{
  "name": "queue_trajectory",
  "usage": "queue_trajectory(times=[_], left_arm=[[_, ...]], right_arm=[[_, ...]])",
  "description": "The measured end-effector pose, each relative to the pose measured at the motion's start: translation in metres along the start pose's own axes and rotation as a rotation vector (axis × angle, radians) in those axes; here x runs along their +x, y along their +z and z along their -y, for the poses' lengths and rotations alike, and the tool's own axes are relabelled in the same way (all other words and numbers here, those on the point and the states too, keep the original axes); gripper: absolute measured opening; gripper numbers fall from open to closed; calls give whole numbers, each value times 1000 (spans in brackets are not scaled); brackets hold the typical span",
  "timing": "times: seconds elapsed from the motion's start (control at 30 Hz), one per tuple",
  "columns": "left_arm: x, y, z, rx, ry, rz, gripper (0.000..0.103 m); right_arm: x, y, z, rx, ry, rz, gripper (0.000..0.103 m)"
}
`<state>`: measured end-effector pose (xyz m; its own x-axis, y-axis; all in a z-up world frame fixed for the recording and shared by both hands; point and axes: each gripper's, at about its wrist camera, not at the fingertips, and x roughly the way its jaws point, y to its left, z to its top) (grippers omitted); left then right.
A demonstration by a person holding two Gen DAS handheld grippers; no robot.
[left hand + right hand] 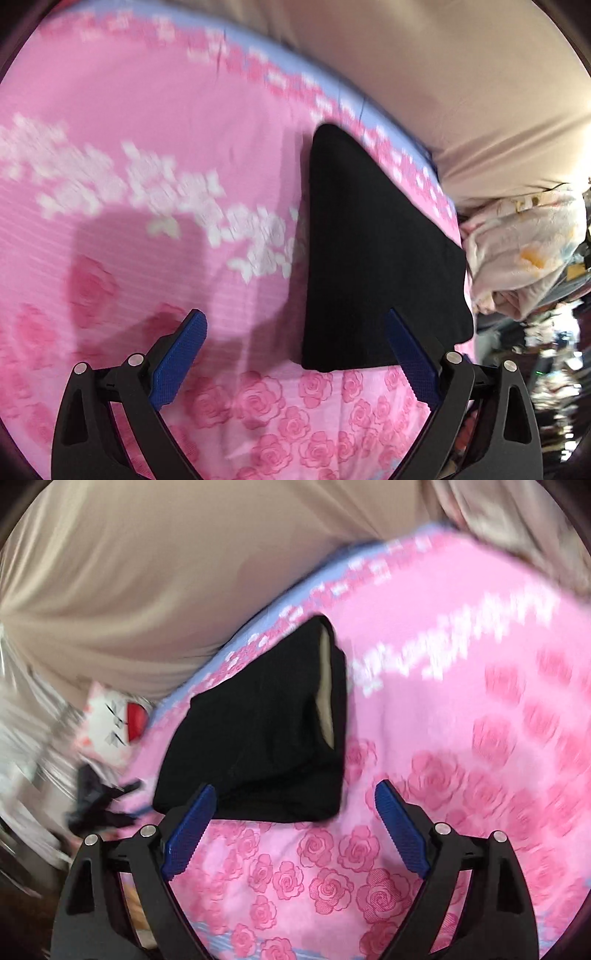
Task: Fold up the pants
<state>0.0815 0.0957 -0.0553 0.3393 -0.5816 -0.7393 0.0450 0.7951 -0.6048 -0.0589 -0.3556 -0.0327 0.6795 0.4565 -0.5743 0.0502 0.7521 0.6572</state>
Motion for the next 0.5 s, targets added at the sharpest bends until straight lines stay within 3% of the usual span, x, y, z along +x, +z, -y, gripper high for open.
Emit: queue_trajectory(times=[0.1, 0.2, 0.27, 0.37, 0.5], left_arm=[[14, 5, 11, 37, 5, -19, 93], [35, 15, 25, 69, -73, -113, 93], [46, 23, 37, 91, -68, -131, 94], [69, 30, 55, 141, -132, -220, 97], [86, 35, 74, 194, -86, -244, 97]], right_arm=[[17, 5, 23, 90, 77, -61, 85], [28, 19, 24, 105, 162, -94, 86], [42, 28, 23, 105, 224, -137, 86], [62, 43, 17, 87, 226, -192, 88], [82, 55, 7, 62, 228, -261, 90]])
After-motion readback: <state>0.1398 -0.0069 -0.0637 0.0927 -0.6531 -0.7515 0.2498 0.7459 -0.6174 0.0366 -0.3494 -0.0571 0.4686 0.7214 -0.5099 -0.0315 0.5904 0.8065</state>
